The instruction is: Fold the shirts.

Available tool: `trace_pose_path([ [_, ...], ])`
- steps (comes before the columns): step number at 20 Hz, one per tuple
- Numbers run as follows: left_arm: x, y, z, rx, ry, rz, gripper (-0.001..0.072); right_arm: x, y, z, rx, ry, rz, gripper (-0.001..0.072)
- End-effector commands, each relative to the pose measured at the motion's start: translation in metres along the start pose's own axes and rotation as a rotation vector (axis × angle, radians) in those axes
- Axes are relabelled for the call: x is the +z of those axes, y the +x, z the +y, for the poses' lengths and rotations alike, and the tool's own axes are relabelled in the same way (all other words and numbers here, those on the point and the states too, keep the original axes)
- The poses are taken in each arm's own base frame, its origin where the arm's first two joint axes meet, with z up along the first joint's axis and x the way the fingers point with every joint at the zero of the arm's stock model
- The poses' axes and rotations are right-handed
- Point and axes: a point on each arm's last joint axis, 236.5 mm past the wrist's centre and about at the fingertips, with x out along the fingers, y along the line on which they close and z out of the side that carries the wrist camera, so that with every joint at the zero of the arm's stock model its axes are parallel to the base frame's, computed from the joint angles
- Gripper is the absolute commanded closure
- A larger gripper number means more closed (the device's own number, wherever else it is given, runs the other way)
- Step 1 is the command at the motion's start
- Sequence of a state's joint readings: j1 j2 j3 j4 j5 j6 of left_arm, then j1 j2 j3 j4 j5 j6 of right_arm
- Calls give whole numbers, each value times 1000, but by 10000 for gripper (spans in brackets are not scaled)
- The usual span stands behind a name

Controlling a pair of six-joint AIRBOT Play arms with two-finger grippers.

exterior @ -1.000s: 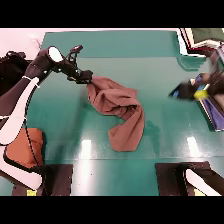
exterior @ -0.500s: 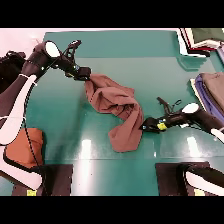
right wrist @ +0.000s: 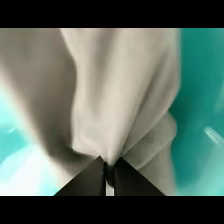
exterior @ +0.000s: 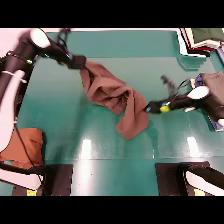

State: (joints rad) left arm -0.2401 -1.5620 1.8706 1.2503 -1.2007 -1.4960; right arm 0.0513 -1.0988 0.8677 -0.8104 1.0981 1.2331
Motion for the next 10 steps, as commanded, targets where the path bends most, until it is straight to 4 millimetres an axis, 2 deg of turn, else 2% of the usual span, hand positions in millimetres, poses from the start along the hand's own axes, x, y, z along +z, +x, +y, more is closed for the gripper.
trace_pose_path([
  [1,65,-125,-23,71,122,-292,678,53,-118,25,-118,-173,-243,692],
  [3,91,-221,-52,74,193,-522,678,72,-197,55,-173,-247,-411,692],
  [4,97,-268,-66,73,211,-636,678,77,-230,68,-204,-270,-488,692],
  [6,92,-341,-87,69,239,-793,678,80,-287,92,-266,-306,-625,692],
  [7,85,-372,-95,68,252,-853,679,77,-307,101,-294,-320,-672,692],
  [8,79,-398,-103,66,263,-905,679,73,-320,107,-314,-325,-691,692],
  [10,71,-435,-113,63,277,-995,679,66,-332,113,-336,-319,-689,692],
])
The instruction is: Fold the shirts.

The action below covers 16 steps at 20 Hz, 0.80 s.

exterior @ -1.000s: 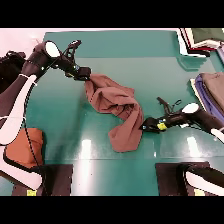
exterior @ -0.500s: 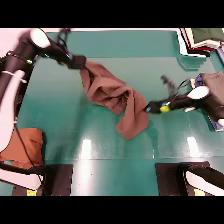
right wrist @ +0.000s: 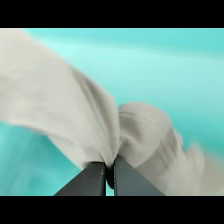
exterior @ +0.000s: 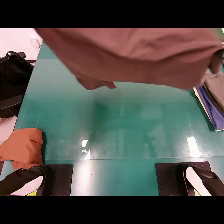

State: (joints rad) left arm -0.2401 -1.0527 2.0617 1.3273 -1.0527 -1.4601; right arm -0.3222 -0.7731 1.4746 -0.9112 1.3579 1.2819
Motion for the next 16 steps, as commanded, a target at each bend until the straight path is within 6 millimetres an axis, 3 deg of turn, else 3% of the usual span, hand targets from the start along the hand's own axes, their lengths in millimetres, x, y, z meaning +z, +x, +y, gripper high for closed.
trace_pose_path([
  [1,59,-69,-12,15,45,-210,679,17,-44,8,-67,-21,-37,692],
  [3,62,-69,-11,18,52,-224,680,17,-38,3,-60,28,-7,692],
  [5,38,-38,-4,17,38,-144,680,6,-18,-13,-62,98,72,693],
  [6,14,-13,1,16,27,-69,680,-7,-3,-27,-90,140,146,692],
  [8,-58,46,12,8,-5,149,679,-45,36,-55,-158,187,335,692],
  [11,-203,126,29,-10,-64,540,678,-135,109,-65,-158,205,669,692],
  [13,-292,162,38,-14,-102,739,677,-193,156,-64,-131,207,828,692],
  [15,-358,184,46,1,-156,872,675,-222,196,-68,-124,216,870,691],
  [16,-378,189,52,16,-185,911,559,-224,211,-72,-126,219,863,671],
])
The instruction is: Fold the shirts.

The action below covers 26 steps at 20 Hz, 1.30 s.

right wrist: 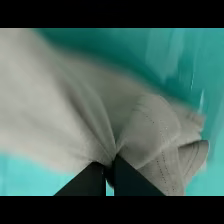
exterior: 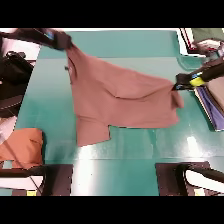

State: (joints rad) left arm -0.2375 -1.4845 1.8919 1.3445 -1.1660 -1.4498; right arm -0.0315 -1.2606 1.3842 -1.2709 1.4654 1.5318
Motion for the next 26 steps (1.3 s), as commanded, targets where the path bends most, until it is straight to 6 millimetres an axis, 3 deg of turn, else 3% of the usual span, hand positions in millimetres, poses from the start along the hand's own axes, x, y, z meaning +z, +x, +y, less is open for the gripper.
trace_pose_path([
  [1,-65,81,29,13,-114,228,267,11,71,-7,-23,5,85,454],
  [2,-68,81,42,30,-162,236,211,20,70,-10,-24,10,83,330],
  [5,-86,49,78,60,-235,312,211,36,45,-13,22,0,60,330],
  [7,-109,25,95,73,-264,395,211,31,27,-8,95,4,53,331],
  [9,-134,14,103,91,-306,420,211,21,14,-2,140,8,27,332],
  [11,-175,13,101,98,-346,467,211,4,7,0,148,12,11,332],
  [15,-279,24,86,119,-448,561,210,-22,-1,7,157,7,-27,332],
  [18,-326,37,66,73,-535,605,211,-28,-6,16,184,12,-59,332],
  [20,-328,51,56,36,-602,556,210,-30,-6,20,202,16,-61,333],
  [24,-306,71,45,-25,-692,418,211,-31,-6,21,203,14,-55,333],
  [26,-304,79,32,-53,-672,415,211,-31,-6,21,203,14,-54,333],
])
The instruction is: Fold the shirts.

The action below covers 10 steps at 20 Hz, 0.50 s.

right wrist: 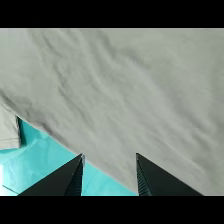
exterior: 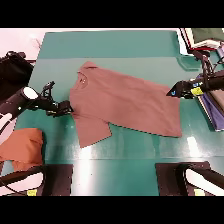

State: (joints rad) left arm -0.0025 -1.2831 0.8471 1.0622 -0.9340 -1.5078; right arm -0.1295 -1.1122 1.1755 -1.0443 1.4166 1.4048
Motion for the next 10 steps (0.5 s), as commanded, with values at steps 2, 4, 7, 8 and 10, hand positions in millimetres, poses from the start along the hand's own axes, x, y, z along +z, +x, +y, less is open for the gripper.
trace_pose_path([
  [2,-8,21,-26,-65,9,1,211,-2,0,2,7,0,1,333],
  [4,-16,24,-31,-70,21,29,215,-4,0,1,5,0,12,333],
  [7,-8,9,-39,-69,71,23,678,-20,-9,-21,-26,47,70,333],
  [8,-1,-1,-44,-70,97,-4,679,-33,-11,-36,-55,79,100,333],
  [10,17,-28,-59,-81,161,-86,679,-70,-14,-78,-149,175,158,333],
])
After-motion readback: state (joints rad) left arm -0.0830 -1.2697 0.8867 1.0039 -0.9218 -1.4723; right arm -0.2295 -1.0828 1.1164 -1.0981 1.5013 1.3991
